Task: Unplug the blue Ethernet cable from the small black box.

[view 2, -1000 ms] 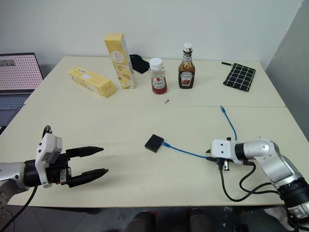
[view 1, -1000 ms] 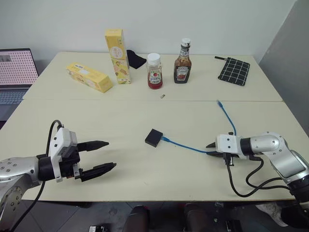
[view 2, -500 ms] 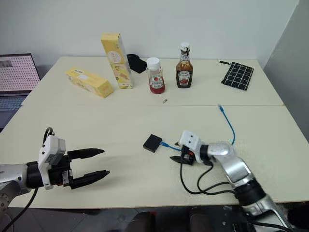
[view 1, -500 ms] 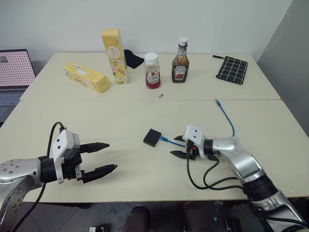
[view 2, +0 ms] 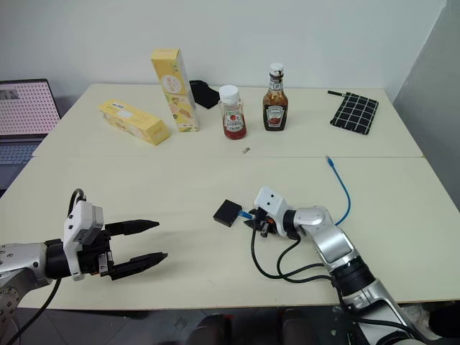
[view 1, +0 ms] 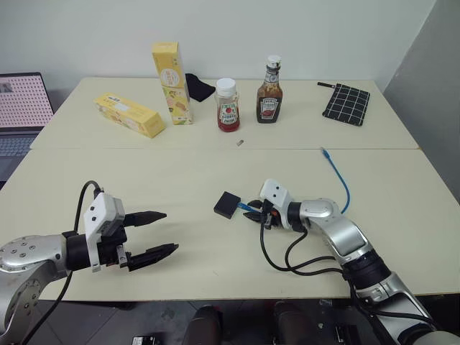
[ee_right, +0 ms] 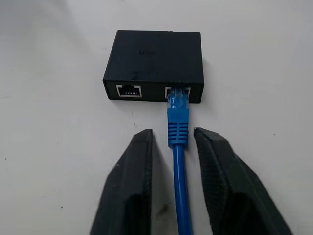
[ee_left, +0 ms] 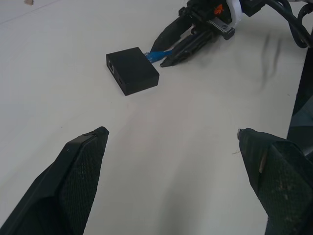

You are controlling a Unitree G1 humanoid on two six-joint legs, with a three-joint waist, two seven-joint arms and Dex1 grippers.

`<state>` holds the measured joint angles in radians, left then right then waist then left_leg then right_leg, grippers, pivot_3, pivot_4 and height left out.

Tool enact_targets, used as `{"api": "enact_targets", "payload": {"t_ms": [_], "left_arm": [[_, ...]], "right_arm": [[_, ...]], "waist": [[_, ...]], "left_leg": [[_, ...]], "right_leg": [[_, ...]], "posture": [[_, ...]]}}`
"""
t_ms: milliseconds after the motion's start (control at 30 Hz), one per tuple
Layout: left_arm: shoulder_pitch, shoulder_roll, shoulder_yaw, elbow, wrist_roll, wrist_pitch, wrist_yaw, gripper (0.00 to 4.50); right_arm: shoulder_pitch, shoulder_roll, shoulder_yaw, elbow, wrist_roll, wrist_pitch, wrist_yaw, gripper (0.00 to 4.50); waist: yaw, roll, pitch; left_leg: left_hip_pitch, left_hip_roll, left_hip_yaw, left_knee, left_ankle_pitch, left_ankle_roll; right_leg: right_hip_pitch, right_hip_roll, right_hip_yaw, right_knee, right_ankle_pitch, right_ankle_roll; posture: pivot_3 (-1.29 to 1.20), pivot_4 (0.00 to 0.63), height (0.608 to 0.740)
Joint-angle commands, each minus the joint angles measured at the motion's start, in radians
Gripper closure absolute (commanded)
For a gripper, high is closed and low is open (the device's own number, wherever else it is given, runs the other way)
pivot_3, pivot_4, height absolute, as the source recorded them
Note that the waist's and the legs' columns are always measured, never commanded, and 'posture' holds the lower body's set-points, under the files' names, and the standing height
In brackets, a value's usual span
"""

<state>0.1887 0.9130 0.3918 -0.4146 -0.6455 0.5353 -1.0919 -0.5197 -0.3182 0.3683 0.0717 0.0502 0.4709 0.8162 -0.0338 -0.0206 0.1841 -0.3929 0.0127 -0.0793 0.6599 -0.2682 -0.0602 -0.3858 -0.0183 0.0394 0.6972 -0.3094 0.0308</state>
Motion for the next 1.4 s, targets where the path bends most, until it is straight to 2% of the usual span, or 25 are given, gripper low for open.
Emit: {"api": "enact_targets", "payload": {"t_ms": [33,67,133,200,400,567,767,967,1000,1033,1167,1400], "left_arm": [[-0.031,-0.019,-0.013,0.029,-0.005,0.011,0.029,0.0],[-0.037,-0.023,-0.014,0.04,-0.007,0.017,0.036,0.0],[-0.05,-0.039,-0.012,0.056,-0.023,0.03,0.046,0.0],[-0.091,-0.077,-0.012,0.068,-0.081,0.078,0.08,0.0],[-0.163,-0.113,-0.071,0.049,-0.169,0.208,0.118,0.0],[-0.275,-0.159,-0.114,0.074,-0.237,0.296,0.17,0.0],[-0.363,-0.228,-0.183,0.101,-0.251,0.32,0.188,0.0],[-0.38,-0.247,-0.201,0.123,-0.252,0.325,0.179,0.0],[-0.385,-0.252,-0.201,0.132,-0.257,0.328,0.176,0.36],[-0.388,-0.255,-0.199,0.136,-0.262,0.33,0.173,0.45],[-0.398,-0.258,-0.198,0.147,-0.265,0.333,0.171,1.49],[-0.393,-0.258,-0.216,0.154,-0.238,0.318,0.163,2.89]], "right_arm": [[-0.014,-0.013,0.002,-0.009,-0.029,-0.044,-0.011,4.23],[-0.013,-0.023,0.006,-0.011,-0.039,-0.065,-0.01,4.44],[-0.01,-0.043,0.008,-0.022,-0.055,-0.112,-0.007,4.44],[-0.008,-0.088,0.002,-0.058,-0.08,-0.23,0.004,4.44],[-0.024,-0.184,0.006,-0.059,-0.165,-0.598,0.001,4.44],[-0.059,-0.211,0.011,-0.07,-0.215,-0.817,-0.01,4.44],[-0.087,-0.184,0.012,-0.091,-0.248,-0.904,-0.034,4.44],[-0.082,-0.172,0.007,-0.111,-0.263,-0.914,-0.036,4.44],[-0.081,-0.171,0.006,-0.115,-0.264,-0.915,-0.037,4.44],[-0.08,-0.171,0.006,-0.119,-0.265,-0.914,-0.037,4.44],[-0.077,-0.169,0.004,-0.125,-0.269,-0.919,-0.043,4.44],[-0.085,-0.161,0.017,-0.12,-0.287,-0.948,-0.055,4.44]], "waist": [[0.0,0.0,0.0],[0.001,0.0,0.0],[0.001,0.0,0.0],[0.002,0.0,0.0],[0.0,0.0,0.0],[-0.001,0.0,0.0],[0.001,0.0,0.0],[0.001,0.0,0.0],[0.001,0.0,0.0],[0.001,0.0,0.0],[0.001,0.0,0.0],[0.001,0.0,0.0]], "left_leg": [[0.0,0.0,0.0,0.0,0.0,0.0],[0.0,0.0,0.0,0.0,0.0,0.0],[0.0,0.0,0.0,0.0,0.0,0.0],[0.0,0.0,0.0,0.0,0.0,0.0],[-0.001,0.0,0.0,0.0,0.0,0.0],[-0.002,0.0,0.0,0.001,0.0,0.0],[-0.001,0.0,0.0,0.001,0.0,0.0],[-0.002,0.0,0.0,0.001,0.0,0.0],[-0.002,0.0,-0.001,0.001,0.0,0.0],[-0.002,0.0,-0.001,0.001,0.0,0.0],[-0.002,0.0,-0.001,0.001,0.0,0.0],[-0.002,0.0,0.0,0.001,0.0,0.0]], "right_leg": [[0.0,0.0,0.0,0.0,0.0,0.0],[0.0,0.0,0.0,0.0,0.0,0.0],[0.0,0.0,0.0,0.0,0.0,0.0],[0.0,0.0,0.0,0.0,0.0,0.0],[-0.001,0.0,0.0,0.0,0.0,0.0],[-0.001,0.0,0.0,0.001,0.0,0.0],[-0.001,0.0,0.0,0.001,0.0,0.0],[-0.001,0.0,0.0,0.001,0.0,0.0],[-0.001,0.0,0.0,0.001,0.0,0.0],[-0.001,0.0,0.0,0.001,0.0,0.0],[-0.001,0.0,0.0,0.001,0.0,0.0],[-0.001,0.0,0.0,0.001,0.0,0.0]], "posture": [[0.0,0.15,0.74],[0.0,0.15,0.74],[0.0,0.15,0.74],[0.0,0.15,0.74],[0.0,0.15,0.74],[0.0,0.15,0.74],[0.0,0.15,0.74],[0.0,0.15,0.74],[0.0,0.15,0.74],[0.0,0.15,0.74],[0.0,0.15,0.74],[0.0,0.15,0.74]]}}
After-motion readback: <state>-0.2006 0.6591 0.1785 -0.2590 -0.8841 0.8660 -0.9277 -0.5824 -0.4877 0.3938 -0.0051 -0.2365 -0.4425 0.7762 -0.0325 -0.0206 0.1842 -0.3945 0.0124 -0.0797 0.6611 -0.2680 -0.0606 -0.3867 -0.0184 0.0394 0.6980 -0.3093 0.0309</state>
